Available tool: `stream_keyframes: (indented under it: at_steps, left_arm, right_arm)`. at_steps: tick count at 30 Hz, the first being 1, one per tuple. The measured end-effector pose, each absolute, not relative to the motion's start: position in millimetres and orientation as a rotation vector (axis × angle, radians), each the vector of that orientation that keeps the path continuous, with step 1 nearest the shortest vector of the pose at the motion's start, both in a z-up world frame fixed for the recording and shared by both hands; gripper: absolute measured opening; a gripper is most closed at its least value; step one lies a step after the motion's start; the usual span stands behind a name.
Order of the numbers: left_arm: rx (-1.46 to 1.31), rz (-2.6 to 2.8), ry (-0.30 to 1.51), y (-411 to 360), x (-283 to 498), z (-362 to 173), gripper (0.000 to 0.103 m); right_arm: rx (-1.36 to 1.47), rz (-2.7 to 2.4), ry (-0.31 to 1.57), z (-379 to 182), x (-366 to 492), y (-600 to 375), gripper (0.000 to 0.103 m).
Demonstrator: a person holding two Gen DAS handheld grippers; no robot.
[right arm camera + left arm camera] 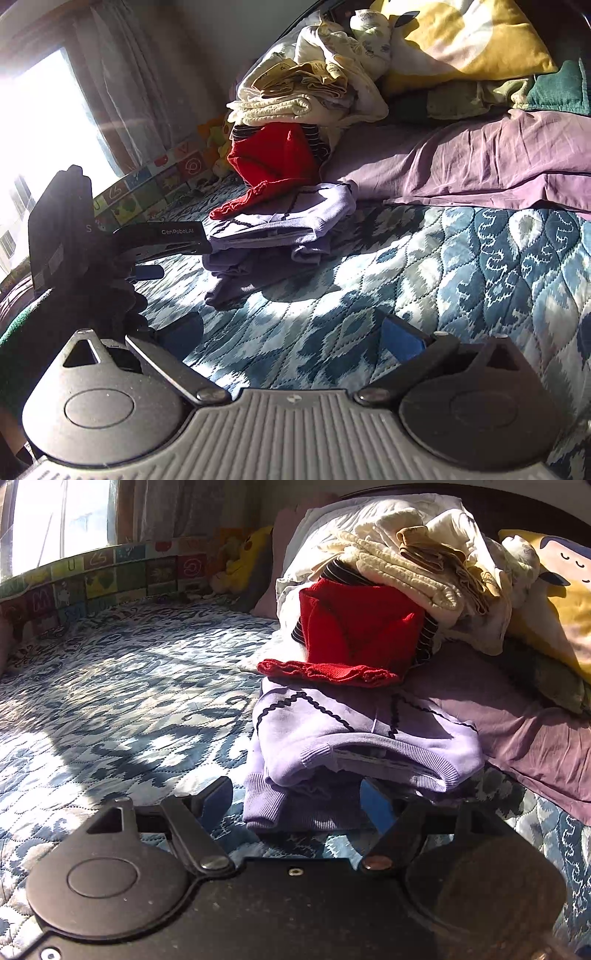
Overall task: Fold clothes
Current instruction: 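Pull the lavender sweatshirt out onto the open quilt with the left tool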
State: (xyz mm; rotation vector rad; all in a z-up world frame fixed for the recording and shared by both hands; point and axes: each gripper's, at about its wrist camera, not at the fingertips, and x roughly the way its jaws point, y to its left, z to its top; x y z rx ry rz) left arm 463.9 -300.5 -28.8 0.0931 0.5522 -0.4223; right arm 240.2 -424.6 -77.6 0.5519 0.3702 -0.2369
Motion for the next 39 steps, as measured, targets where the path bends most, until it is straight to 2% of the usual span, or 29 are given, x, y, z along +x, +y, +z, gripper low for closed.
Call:
stream_keyframes:
  at_steps: [2, 4, 5, 6, 8, 9, 19, 29, 39]
  left_arm:
    - [0.092, -0.415, 0.557, -311, 475, -32, 0.075]
    - [0.114, -0.402, 0.565, -323, 487, -37, 0.069]
    - [0.122, -0.401, 0.576, -329, 493, -38, 0.053]
    - [0.133, -0.392, 0.594, -333, 499, -41, 0.031]
    - [0.134, -0.362, 0.608, -334, 504, -42, 0.013]
    - [0.119, -0.357, 0.615, -332, 506, -42, 0.011]
    - [0.068, -0.359, 0.537, -254, 446, -5, 0.008]
    - [0.028, -0.213, 0.518, -94, 327, 27, 0.008]
    - [-0.06, -0.02, 0.539, 45, 189, 26, 0.008]
  right_arm:
    - [0.552, -0.249, 0.374, -79, 243, -427, 0.102]
    - [0.56, -0.242, 0.372, -80, 245, -429, 0.102]
    - [0.56, -0.238, 0.37, -80, 246, -430, 0.102]
    - [0.554, -0.237, 0.37, -80, 247, -430, 0.102]
    - [0.548, -0.234, 0.375, -81, 249, -430, 0.102]
    - [0.549, -0.234, 0.377, -82, 249, -430, 0.102]
    - [0.545, -0.233, 0.369, -77, 243, -427, 0.102]
    - [0.486, -0.192, 0.336, -67, 231, -411, 0.102]
    - [0.344, -0.041, 0.319, -54, 210, -356, 0.102]
